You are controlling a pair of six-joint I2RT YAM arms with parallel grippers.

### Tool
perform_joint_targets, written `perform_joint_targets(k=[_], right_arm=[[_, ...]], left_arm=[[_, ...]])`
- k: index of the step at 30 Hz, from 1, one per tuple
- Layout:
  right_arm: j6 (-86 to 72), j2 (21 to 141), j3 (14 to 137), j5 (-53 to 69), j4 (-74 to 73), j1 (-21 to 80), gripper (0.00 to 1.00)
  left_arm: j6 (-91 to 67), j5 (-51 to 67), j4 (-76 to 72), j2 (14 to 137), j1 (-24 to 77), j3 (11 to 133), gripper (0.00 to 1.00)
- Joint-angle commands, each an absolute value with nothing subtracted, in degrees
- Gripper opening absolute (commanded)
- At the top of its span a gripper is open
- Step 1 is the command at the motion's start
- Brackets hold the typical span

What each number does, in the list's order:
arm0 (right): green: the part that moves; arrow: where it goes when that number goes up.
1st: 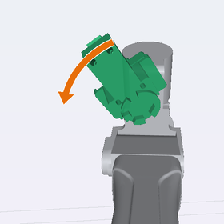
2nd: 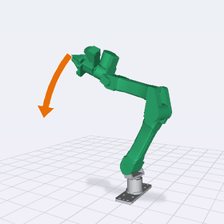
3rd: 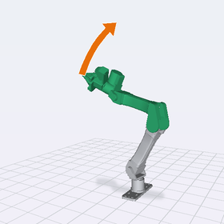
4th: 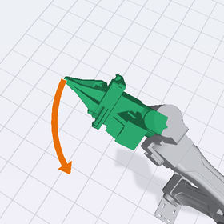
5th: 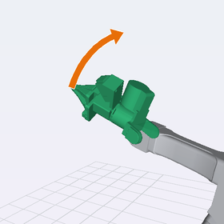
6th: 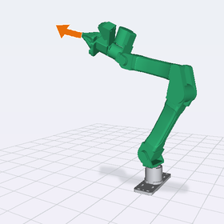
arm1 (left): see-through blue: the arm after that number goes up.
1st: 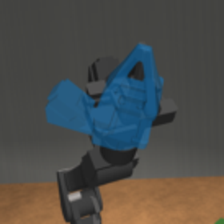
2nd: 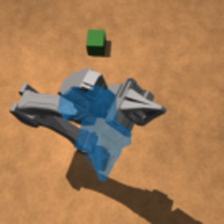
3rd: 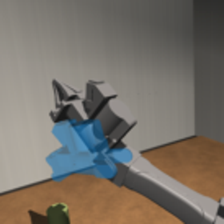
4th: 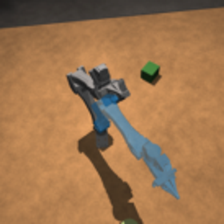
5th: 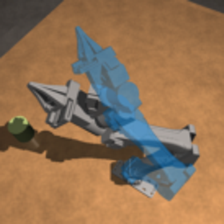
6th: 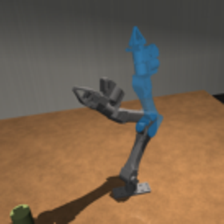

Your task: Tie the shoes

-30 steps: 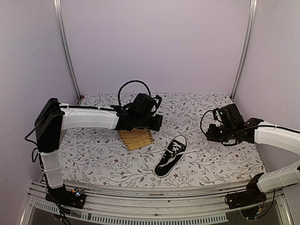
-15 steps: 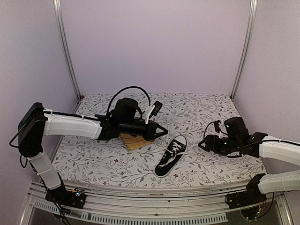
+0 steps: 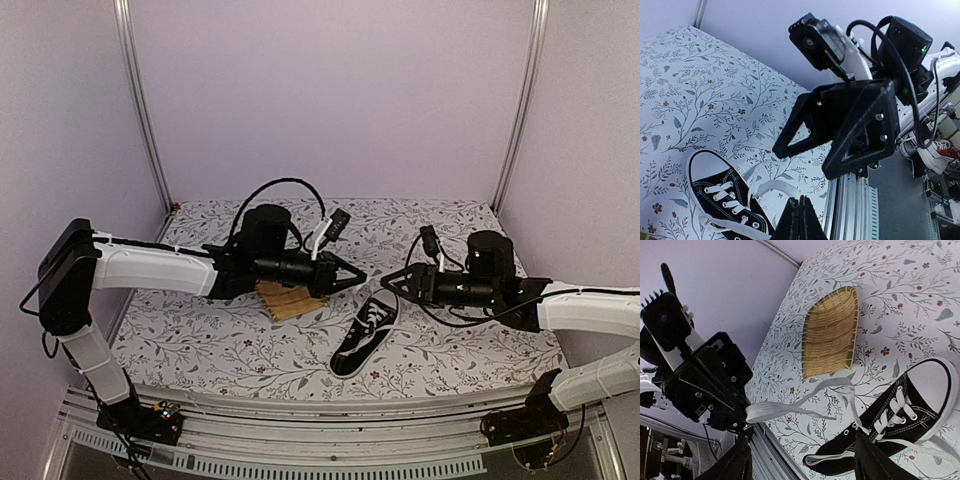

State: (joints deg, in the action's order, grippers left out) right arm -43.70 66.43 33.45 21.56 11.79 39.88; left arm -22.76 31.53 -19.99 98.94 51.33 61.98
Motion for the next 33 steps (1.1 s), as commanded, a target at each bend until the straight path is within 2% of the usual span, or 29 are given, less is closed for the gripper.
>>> perform_joint_targets(k=[1,6,12,22,23,28,29,33], right_arm=[[-32.3,69.2,33.6,23.5,20.9,42.7,0.62],[-22.8,71.4,33.0,18.3,20.1,42.8,0.55],[-17.6,77.9,37.2,19.1,20.8,42.7,0.47],[-15.0,83.3,39.3,22.4,26.5,43.5,0.44],[-15.1,83.5,39.3,22.8,27.0,43.5,0.41],[-16.7,83.3,38.9,25.9,29.8,43.4,0.07],[-17.0,83.0,38.6,26.1,30.3,43.4,0.04],[-18.1,81.4,37.2,25.0,31.1,43.5,0.02]], left_arm=[[-22.7,32.3,-21.3,97.8,50.6,61.8,0.00],[-22.3,32.3,-19.8,97.3,50.6,62.3,0.00],[-22.7,33.0,-19.7,97.6,50.6,62.9,0.00],[-23.1,32.9,-19.0,98.8,50.7,63.6,0.00],[-23.1,33.1,-19.1,98.9,50.7,63.7,0.00],[-23.4,32.3,-19.2,99.0,50.6,63.6,0.00],[-23.4,32.1,-19.3,99.0,50.6,63.4,0.00],[-24.2,31.0,-19.9,98.8,50.6,62.8,0.00]])
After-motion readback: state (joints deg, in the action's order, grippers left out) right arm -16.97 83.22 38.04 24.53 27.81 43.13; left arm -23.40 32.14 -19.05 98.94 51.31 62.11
